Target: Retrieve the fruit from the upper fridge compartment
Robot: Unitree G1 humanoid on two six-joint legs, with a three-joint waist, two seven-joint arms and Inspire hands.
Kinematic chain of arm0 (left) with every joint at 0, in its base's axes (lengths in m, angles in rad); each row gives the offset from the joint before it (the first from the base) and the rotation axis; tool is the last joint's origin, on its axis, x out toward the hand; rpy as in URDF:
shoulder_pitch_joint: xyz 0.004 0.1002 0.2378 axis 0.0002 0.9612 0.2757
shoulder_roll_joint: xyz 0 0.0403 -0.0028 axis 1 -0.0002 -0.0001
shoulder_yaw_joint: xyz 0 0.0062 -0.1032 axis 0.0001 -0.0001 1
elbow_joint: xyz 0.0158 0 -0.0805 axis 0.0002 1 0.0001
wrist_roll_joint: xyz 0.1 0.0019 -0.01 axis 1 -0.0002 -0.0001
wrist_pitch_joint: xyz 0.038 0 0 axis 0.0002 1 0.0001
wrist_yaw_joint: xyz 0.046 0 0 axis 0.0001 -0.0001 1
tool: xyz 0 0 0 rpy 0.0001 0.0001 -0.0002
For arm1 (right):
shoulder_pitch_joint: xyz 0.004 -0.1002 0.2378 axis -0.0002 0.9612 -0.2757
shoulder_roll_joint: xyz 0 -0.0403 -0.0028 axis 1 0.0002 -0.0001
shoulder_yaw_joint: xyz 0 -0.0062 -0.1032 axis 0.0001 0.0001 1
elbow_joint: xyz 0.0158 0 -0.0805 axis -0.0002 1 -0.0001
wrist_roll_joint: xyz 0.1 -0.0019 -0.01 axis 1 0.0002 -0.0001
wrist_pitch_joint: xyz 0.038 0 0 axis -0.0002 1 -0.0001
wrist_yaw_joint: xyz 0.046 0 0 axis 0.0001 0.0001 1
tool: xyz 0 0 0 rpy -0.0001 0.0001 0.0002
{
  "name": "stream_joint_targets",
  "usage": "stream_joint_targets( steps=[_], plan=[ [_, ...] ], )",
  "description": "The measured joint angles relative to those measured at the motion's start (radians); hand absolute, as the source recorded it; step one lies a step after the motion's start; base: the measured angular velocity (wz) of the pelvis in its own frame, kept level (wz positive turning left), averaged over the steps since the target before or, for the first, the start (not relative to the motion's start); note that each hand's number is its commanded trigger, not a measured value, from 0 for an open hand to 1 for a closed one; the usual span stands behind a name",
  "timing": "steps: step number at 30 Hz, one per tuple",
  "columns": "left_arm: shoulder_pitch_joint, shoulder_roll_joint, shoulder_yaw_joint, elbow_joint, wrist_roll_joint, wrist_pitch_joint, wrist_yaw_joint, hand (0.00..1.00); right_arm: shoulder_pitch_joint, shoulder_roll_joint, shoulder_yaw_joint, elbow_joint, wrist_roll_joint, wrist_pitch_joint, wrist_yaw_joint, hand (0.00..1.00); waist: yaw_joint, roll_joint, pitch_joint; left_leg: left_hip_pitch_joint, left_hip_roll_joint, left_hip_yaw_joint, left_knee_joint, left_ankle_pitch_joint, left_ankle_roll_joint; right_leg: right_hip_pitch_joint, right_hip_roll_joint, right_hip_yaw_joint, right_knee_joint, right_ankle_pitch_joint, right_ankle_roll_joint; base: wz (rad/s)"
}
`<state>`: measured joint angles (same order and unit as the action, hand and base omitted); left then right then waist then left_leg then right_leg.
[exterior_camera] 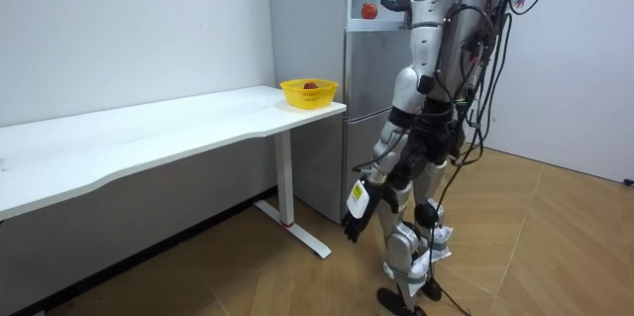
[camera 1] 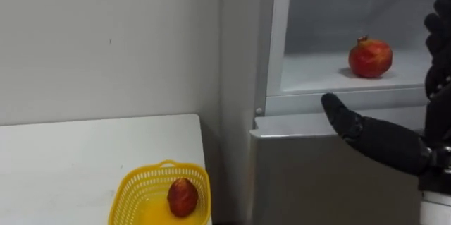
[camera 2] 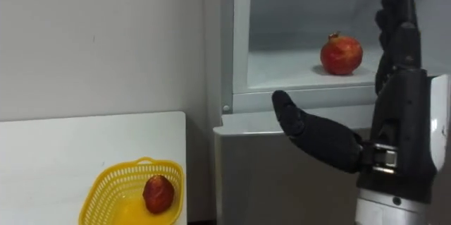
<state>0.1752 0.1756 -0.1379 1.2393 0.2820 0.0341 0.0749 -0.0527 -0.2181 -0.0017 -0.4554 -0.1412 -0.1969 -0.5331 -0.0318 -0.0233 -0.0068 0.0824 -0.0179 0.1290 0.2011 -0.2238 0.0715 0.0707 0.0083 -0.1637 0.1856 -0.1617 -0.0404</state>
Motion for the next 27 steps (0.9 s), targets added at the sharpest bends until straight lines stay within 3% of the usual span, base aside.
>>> stream_joint_targets(
  steps=[2, 8, 9, 10, 12, 17, 22, 27],
  plan=[
    [0.001, 0.003, 0.010, 0.000, -0.011, -0.005, -0.006, 0.00, 0.000, -0.004, -0.035, 0.017, -0.005, -0.013, -0.015, 0.00, 0.003, -0.012, -0.0036, 0.002, 0.000, -0.003, 0.000, 0.000, 0.000, 0.005, 0.000, -0.002, 0.000, 0.001, 0.000, 0.07],
    [-0.001, 0.005, 0.030, -0.001, -0.013, -0.015, -0.027, 0.00, -0.001, -0.042, -0.109, 0.056, -0.007, -0.022, -0.054, 0.00, 0.003, -0.021, 0.0035, 0.015, -0.003, -0.010, -0.007, -0.001, 0.001, 0.014, -0.001, -0.004, 0.000, -0.002, 0.002, 0.02],
    [-0.001, 0.005, 0.038, -0.001, -0.012, -0.015, -0.027, 0.00, -0.002, -0.071, -0.123, 0.079, 0.003, -0.023, -0.058, 0.00, 0.004, -0.023, 0.0044, 0.015, -0.003, -0.011, -0.007, -0.001, 0.001, 0.015, -0.001, -0.005, -0.001, -0.002, 0.003, 0.00],
    [-0.004, 0.006, 0.039, -0.001, -0.009, -0.014, -0.026, 0.00, -0.006, -0.102, -0.143, 0.104, 0.027, -0.018, -0.059, 0.00, 0.008, -0.028, 0.0060, 0.016, -0.004, -0.011, -0.007, -0.001, 0.001, 0.015, -0.001, -0.004, -0.002, -0.002, 0.003, 0.00],
    [-0.003, 0.008, 0.049, 0.000, -0.006, -0.014, -0.027, 0.00, -0.014, -0.123, -0.174, 0.131, 0.037, -0.005, -0.068, 0.00, 0.009, -0.038, 0.0085, 0.014, -0.006, -0.019, -0.007, 0.000, 0.001, 0.017, -0.001, -0.007, -0.003, -0.002, 0.003, 0.06],
    [0.001, 0.032, 0.066, -0.007, -0.004, -0.012, -0.039, 0.00, -0.080, -0.147, -0.200, 0.213, 0.049, 0.023, -0.102, 0.00, 0.009, -0.066, 0.0130, 0.011, -0.006, -0.028, -0.003, 0.000, 0.000, 0.015, -0.002, -0.018, -0.002, -0.006, 0.002, 0.06],
    [0.014, 0.055, 0.138, -0.035, 0.029, -0.012, -0.060, 0.00, -0.145, -0.232, -0.213, 0.272, 0.050, 0.024, -0.104, 0.00, 0.020, -0.087, 0.0045, 0.000, -0.008, -0.049, 0.000, 0.000, 0.000, 0.013, -0.006, -0.037, 0.000, -0.006, 0.004, 0.12],
    [0.016, 0.067, 0.169, -0.045, 0.036, -0.010, -0.064, 0.00, -0.223, -0.289, -0.218, 0.381, 0.089, 0.030, -0.073, 0.00, 0.037, -0.093, 0.0026, -0.001, -0.010, -0.057, 0.002, 0.000, 0.001, 0.017, -0.010, -0.059, 0.003, -0.006, 0.004, 0.07]
  ],
)
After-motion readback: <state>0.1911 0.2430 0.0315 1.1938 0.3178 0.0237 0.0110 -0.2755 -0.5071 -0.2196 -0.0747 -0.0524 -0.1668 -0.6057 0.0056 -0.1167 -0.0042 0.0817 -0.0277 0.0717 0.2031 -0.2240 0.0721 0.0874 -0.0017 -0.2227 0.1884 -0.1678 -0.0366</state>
